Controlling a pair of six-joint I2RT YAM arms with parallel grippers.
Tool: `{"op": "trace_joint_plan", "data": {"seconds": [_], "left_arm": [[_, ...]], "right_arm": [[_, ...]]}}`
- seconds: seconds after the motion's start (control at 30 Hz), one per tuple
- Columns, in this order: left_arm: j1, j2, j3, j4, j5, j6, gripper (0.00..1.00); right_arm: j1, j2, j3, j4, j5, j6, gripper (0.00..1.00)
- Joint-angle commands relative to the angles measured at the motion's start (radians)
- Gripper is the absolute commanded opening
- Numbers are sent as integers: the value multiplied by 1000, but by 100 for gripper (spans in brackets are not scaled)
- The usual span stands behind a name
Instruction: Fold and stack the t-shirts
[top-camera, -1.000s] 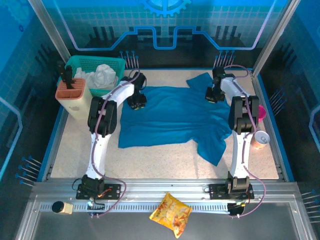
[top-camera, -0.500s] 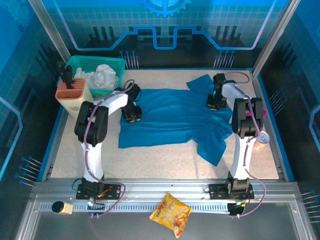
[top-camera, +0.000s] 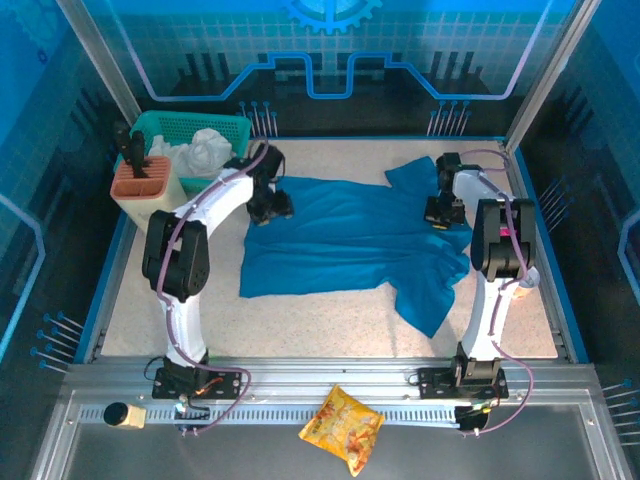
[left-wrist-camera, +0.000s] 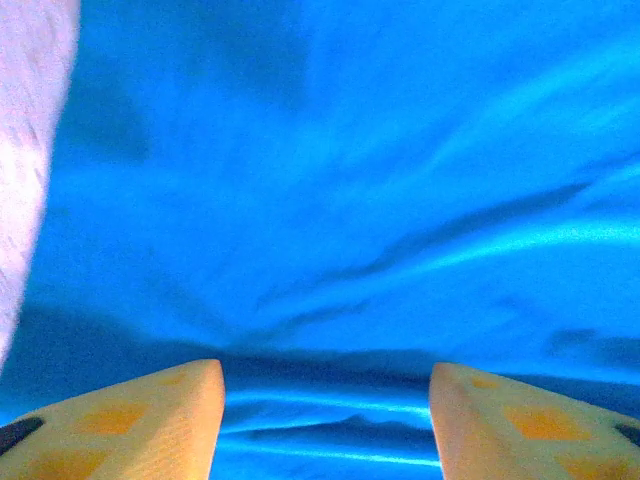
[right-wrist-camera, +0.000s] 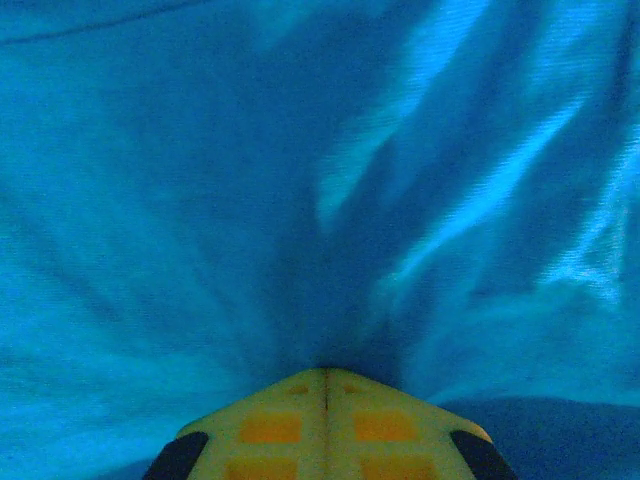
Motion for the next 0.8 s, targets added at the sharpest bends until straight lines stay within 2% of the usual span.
{"op": "trace_joint_plan", "data": {"seconds": [0.0,0.07,0.2,0.33,0.77], "left_arm": [[33,71,212,-112,-107,61,60],[52,165,341,-152,-129,86,58],[80,385,614,-248,-140,131,48],[100,542,805,-303,-157,155,46],[138,606,792,-118,-214,209,42]], "right_arm": [[-6,-62,16,-35,-58,-15,0],[1,-90,14,-37,-78,-10,0],[18,-159,-6,-47,-108,-5,0],[26,-246,-51,-52,-135,-5,0],[32,-543,-293,-7,-233,30,0]]}}
